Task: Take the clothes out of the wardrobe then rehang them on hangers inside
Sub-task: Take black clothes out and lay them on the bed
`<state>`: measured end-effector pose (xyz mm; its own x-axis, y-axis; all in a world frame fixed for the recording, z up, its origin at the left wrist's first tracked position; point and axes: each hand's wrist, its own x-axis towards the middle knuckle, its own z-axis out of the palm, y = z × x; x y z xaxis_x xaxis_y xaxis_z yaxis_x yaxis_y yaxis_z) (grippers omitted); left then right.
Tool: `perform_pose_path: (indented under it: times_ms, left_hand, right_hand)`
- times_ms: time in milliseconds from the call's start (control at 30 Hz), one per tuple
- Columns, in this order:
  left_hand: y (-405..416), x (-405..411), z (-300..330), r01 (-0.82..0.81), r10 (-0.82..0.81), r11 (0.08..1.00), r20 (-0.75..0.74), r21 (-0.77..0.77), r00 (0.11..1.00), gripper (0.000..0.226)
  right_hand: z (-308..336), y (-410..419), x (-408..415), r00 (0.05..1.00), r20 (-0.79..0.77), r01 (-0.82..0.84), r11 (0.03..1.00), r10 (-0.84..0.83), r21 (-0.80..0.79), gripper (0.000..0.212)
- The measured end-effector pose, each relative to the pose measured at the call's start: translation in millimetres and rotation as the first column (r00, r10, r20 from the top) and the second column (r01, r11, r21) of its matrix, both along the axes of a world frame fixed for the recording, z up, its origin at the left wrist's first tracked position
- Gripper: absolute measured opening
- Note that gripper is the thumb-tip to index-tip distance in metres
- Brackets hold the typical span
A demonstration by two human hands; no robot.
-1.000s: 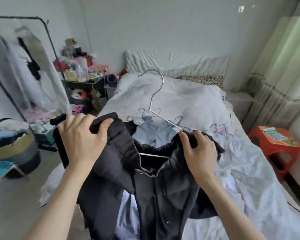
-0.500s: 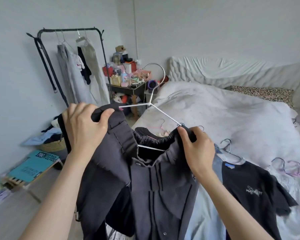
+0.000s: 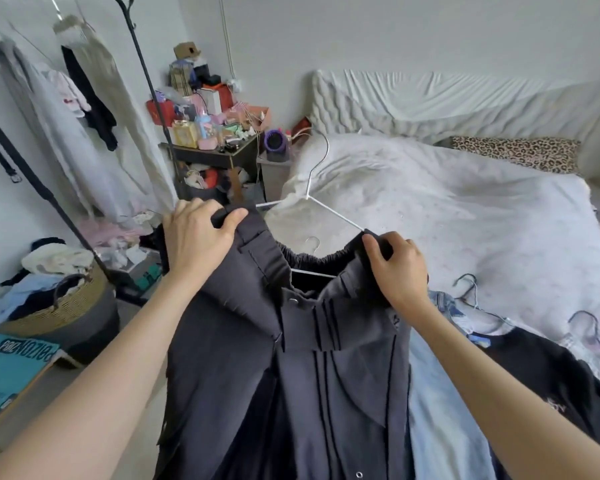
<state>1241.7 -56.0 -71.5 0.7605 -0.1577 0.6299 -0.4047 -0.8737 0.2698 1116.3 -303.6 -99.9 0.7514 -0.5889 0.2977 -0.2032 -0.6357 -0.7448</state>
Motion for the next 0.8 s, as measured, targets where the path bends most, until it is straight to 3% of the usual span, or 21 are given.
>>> perform_pose_path:
  times_ms: [267,467,667,800]
  left_hand:
    - [-37.2,135.7,-151.5,0.271,-0.146,0.932,-0.434,0.241,0.889,0.042]
    - [-84.5,195.6,-239.8,0.294,-0.092,0.888,-0.489,0.355,0.867,0.045]
    - [-99.1,226.1,-292.3,0.339,-0.131,0.880,-0.515,0.334,0.847,0.039]
    - [-104.3,230.9,-317.7,0.331,-0.204,0.934,-0.563,0.133,0.801,0.024]
  right_hand:
    - [-131.5,-34.4,94.9,0.922,-0.386,-0.003,0.999,0.019,0.043,0.029]
    - [-206.1,-75.0,144.3,0.809,-0.588,0.044,0.997,-0.002,0.056,0.034]
    - [-251.1,-91.7,179.9,0.791,-0.612,0.052,0.998,-0.015,0.042,0.032]
    - [-271.3,-80.1,186.9,0.834,-0.506,0.190,0.976,-0.218,-0.107,0.029]
